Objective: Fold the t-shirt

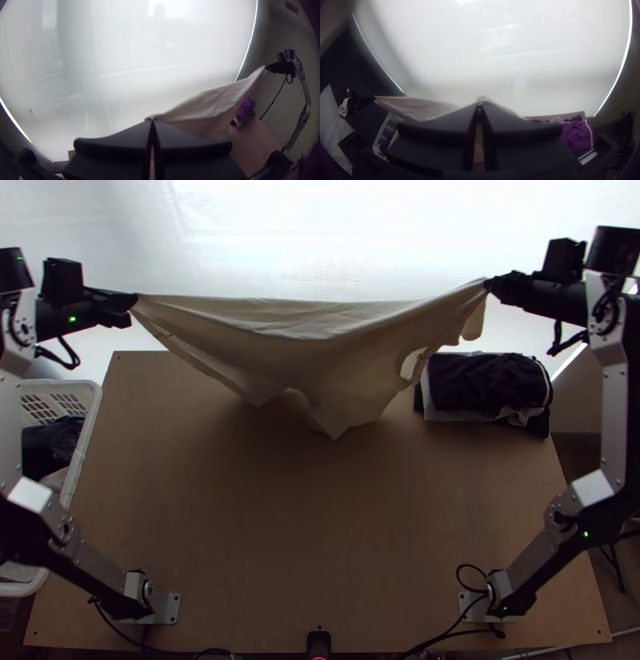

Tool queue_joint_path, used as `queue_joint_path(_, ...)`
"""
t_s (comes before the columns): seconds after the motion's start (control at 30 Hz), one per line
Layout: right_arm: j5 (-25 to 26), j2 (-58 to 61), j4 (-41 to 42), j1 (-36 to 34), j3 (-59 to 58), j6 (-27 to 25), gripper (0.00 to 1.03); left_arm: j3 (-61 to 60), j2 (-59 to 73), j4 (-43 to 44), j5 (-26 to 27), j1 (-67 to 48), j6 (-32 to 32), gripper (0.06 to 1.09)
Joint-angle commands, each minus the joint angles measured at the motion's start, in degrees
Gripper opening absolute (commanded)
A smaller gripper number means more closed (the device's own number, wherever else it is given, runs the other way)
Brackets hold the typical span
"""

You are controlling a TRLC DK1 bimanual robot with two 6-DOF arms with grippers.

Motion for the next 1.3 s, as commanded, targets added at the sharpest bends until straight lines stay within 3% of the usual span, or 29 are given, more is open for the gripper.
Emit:
queue_joint_path(0.0, 1.7, -10.1, -0.6, 3.0, -2.2, -2.4, 0.03, -9.6, -15.6, -0.7, 3.1, 0.0, 0.9, 0.09)
queue_joint_path(0.1, 1.0, -11.8, -9.4, 4.9, -2.9, -2.6, 0.03, -17.5, -22.2, -6.1, 3.7, -0.2, 5.9, 0.09)
queue_joint_path(0.27, -8.0, -12.5, -24.0, 4.9, -11.0, -4.1, 0.03, -34.7, -27.6, -15.0, 3.7, -1.3, 13.4, 0.09)
queue_joint_path(0.43, -12.8, -14.4, -25.9, 4.6, -23.2, -3.6, 0.03, -53.2, -22.4, -26.3, 3.6, -5.3, 23.6, 0.09)
queue_joint_path(0.6, -14.1, -12.2, -26.1, 4.2, -26.4, -2.4, 0.03, -64.0, -17.3, -24.3, 2.7, -7.6, 27.6, 0.09)
queue_joint_path(0.87, -14.0, -8.8, -26.1, 2.5, -23.3, -2.2, 0.03, -69.8, -7.4, -23.5, -1.3, -8.6, 33.8, 0.1)
queue_joint_path(0.9, -14.0, -8.4, -26.1, 2.3, -22.8, -2.2, 0.03, -69.8, -6.9, -22.7, -1.4, -8.2, 33.8, 0.14)
queue_joint_path(0.93, -13.9, -8.1, -26.1, 2.0, -22.2, -2.2, 0.03, -69.6, -6.7, -22.4, -1.8, -8.1, 33.8, 0.25)
queue_joint_path(1.0, -13.9, -7.4, -26.1, 1.5, -21.4, -2.1, 0.03, -68.4, -7.2, -21.8, -2.8, -8.0, 33.8, 0.7)
queue_joint_path(1.03, -13.9, -7.1, -26.1, 1.3, -21.2, -2.2, 0.03, -67.7, -7.9, -21.8, -3.5, -7.9, 33.8, 0.87)
queue_joint_path(1.07, -13.9, -6.7, -26.1, 1.1, -21.0, -2.2, 0.03, -66.7, -8.6, -21.9, -4.1, -7.9, 33.9, 0.97)
queue_joint_path(1.1, -13.9, -6.6, -26.0, 1.0, -20.9, -2.2, 0.03, -65.5, -9.3, -22.5, -4.4, -8.0, 33.9, 1.03)
queue_joint_path(1.27, -13.9, -5.5, -26.0, 0.8, -20.6, -2.3, 0.03, -56.8, -11.1, -27.0, -4.8, -7.9, 34.2, 1.03)
